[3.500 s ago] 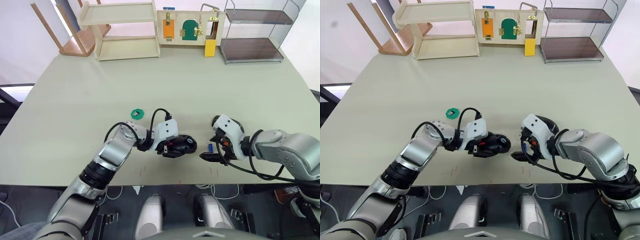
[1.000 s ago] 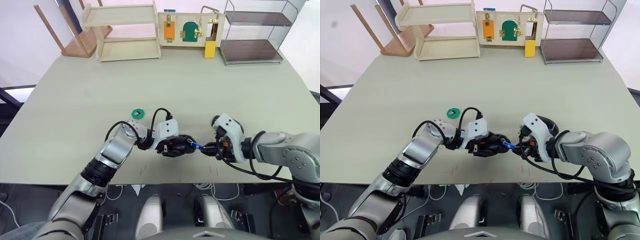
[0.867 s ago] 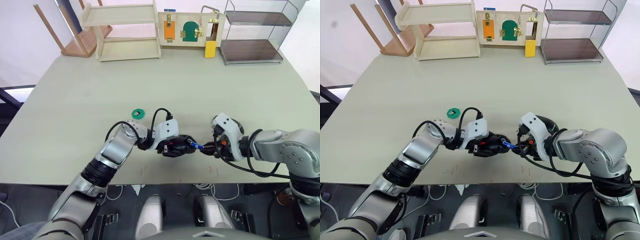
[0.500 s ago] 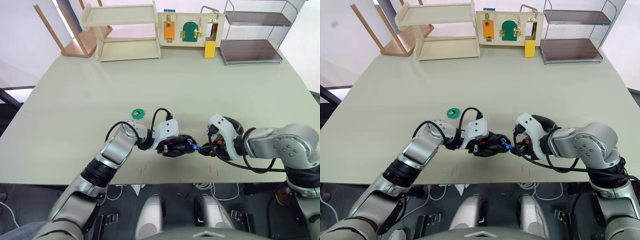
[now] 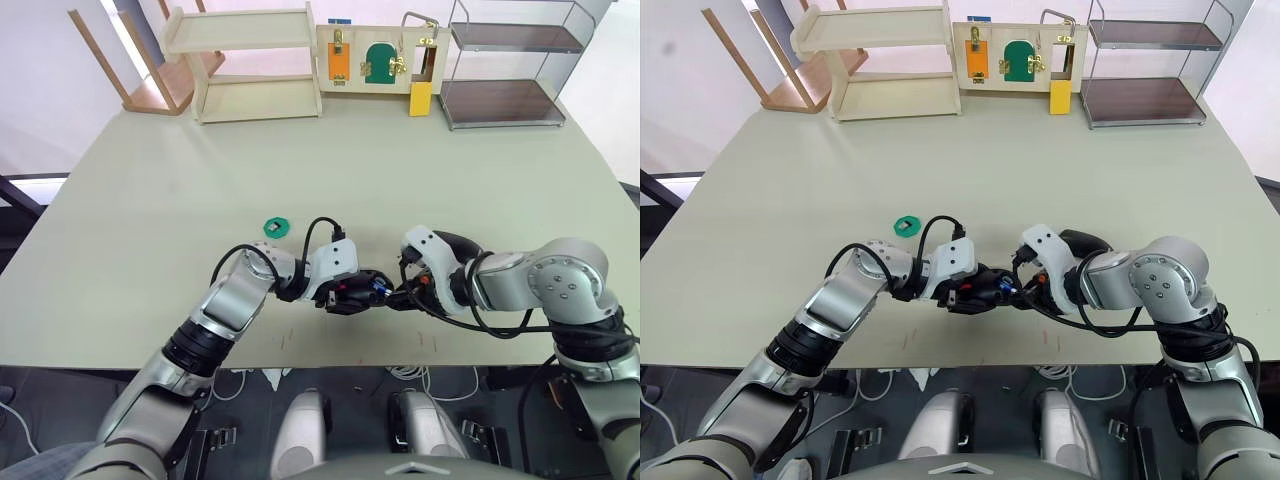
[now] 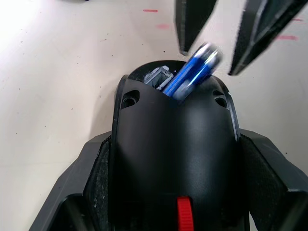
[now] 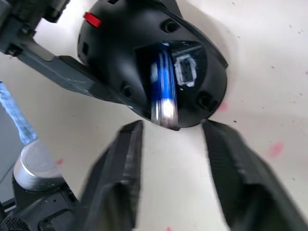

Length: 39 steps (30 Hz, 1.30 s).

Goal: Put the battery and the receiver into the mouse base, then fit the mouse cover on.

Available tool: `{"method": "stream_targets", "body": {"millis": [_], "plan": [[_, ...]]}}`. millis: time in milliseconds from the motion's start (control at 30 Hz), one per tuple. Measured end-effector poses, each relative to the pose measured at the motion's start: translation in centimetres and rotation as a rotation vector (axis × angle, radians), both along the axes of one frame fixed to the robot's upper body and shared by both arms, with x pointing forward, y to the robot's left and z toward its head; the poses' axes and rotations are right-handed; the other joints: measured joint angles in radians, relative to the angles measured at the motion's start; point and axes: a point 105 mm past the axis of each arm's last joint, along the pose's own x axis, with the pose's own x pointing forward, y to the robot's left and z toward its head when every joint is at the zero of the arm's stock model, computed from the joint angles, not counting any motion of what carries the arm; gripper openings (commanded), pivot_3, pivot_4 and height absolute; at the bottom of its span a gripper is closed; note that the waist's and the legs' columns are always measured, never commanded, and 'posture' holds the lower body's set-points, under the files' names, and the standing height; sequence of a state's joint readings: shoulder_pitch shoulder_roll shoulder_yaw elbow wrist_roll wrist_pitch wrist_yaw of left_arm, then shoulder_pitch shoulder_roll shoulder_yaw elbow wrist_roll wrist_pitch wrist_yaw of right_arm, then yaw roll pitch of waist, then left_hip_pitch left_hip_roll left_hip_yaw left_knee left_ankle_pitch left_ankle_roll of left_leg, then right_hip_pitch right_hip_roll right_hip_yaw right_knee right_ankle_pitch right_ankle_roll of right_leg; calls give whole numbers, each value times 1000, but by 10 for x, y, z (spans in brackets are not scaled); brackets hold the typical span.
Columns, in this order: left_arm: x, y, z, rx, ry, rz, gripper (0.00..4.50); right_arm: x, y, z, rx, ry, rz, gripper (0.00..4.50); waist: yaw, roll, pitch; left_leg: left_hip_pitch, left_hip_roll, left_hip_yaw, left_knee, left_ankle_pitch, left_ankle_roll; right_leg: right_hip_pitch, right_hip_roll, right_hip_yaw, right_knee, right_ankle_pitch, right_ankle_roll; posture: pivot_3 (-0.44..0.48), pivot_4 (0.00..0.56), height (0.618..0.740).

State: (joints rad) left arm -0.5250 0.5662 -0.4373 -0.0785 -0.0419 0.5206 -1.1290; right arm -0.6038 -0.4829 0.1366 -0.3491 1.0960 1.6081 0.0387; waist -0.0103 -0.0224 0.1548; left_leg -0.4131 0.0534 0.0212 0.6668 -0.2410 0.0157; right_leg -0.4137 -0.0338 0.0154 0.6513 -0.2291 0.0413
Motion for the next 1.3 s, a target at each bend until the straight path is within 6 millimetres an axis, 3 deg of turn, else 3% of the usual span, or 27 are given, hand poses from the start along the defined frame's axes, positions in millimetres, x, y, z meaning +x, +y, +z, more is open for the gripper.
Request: {"method": "stream_targets", "body": {"millis": [67, 200, 333, 433, 567, 600, 833, 1033, 1300], "plan": [[0, 0, 0, 0, 0, 1, 2972, 0, 0, 2, 9, -4, 1, 2894, 0, 0, 0, 0, 0, 0, 0, 0, 0, 0, 0, 0, 0, 0, 0, 0, 150, 740], [-1, -2, 0, -4, -1, -3, 2972, -7, -18, 12, 41, -97, 2, 2894, 5, 0, 0, -1, 0, -1, 0, 0, 1, 0, 0, -1, -3, 0, 0, 0, 150, 740], [0, -1, 0, -2, 0, -1, 2972, -7, -28, 15, 177, -226, -22, 2894, 3, 0, 0, -1, 0, 0, 0, -1, 2, 0, 0, 0, -3, -2, 4, 0, 150, 740], [1, -1, 0, -3, 2, 1, 2972, -6, -32, 17, 232, -312, -5, 2213, 4, 0, 0, -1, 0, 0, 1, -1, 2, 1, 0, -1, -3, -3, 3, 0, 150, 740], [1, -1, 0, -2, 3, -1, 2972, -14, -31, 6, 299, -395, 79, 229, 3, 0, 0, 0, 0, 1, 2, -1, 2, 1, 0, 0, -3, -3, 3, 0, 150, 740], [2, -1, 0, -1, 3, 1, 2972, -14, -29, 4, 305, -423, 108, 96, 3, 0, 0, 0, 0, 1, 2, -1, 2, 1, 0, 0, -3, -3, 3, 0, 150, 740], [2, -1, 0, -1, 4, -2, 2972, -13, -17, -8, 383, -533, 167, 96, 5, 0, 0, 0, 0, 1, 2, -1, 2, 1, 1, 1, -2, -4, 2, 0, 150, 740], [2, -2, 0, -1, 3, -1, 2972, -10, -7, -7, 452, -580, 190, 96, 6, 0, 0, 0, 0, 1, 2, -1, 2, 1, 1, 1, -2, -4, 2, 0, 150, 740], [2, -1, 0, 0, 4, -3, 2972, -2, -7, -16, 430, -585, 186, 96, 7, 0, 0, 1, 0, 1, 3, -1, 2, 1, 1, 1, 1, -4, 2, 0, 150, 740]]}}
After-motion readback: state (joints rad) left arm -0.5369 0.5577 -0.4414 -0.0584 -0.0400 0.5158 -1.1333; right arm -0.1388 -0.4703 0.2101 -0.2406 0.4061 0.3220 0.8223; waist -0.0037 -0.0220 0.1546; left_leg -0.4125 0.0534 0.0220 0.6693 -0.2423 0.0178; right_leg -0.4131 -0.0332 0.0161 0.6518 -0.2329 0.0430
